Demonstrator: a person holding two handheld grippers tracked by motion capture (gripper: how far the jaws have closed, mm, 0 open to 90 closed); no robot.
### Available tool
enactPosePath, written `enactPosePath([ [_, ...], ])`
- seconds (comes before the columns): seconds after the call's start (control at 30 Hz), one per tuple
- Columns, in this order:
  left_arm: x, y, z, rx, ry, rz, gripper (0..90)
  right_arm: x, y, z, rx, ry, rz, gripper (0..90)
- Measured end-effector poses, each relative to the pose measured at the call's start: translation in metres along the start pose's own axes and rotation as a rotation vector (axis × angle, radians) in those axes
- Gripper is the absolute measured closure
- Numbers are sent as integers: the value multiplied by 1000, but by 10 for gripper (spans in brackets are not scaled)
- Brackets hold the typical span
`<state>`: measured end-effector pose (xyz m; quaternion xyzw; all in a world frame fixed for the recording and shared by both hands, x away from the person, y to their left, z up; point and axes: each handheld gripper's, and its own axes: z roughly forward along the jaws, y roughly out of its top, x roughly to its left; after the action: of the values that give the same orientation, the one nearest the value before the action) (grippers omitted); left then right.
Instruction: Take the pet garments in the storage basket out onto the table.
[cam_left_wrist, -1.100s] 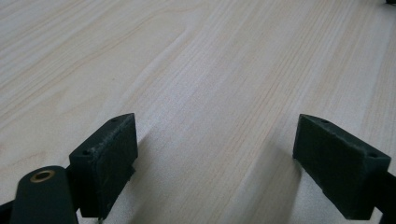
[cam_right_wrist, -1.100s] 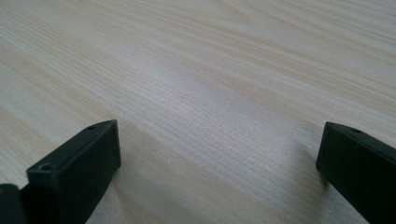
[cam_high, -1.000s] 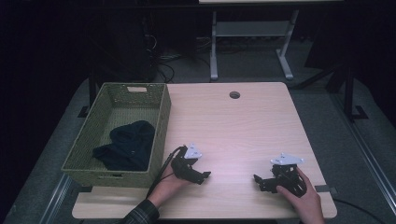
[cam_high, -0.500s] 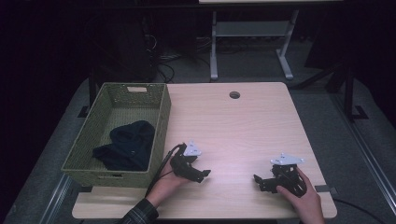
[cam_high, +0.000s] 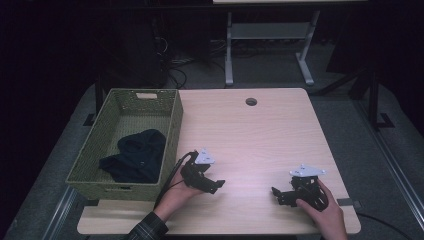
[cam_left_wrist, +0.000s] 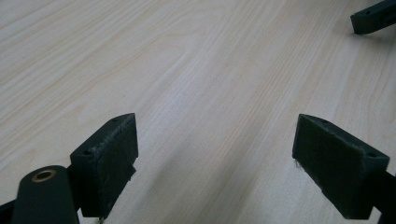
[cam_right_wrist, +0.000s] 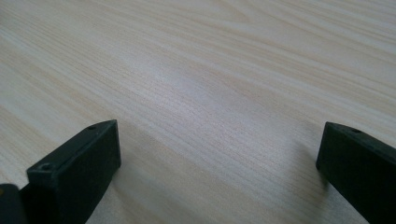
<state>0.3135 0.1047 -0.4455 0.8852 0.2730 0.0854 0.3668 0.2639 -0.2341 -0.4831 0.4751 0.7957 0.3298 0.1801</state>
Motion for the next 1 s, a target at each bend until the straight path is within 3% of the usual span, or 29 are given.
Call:
enactPosePath([
  [1.0,-1,18,-20,-4,-6,2,143,0,0,0,0,0,0,0],
])
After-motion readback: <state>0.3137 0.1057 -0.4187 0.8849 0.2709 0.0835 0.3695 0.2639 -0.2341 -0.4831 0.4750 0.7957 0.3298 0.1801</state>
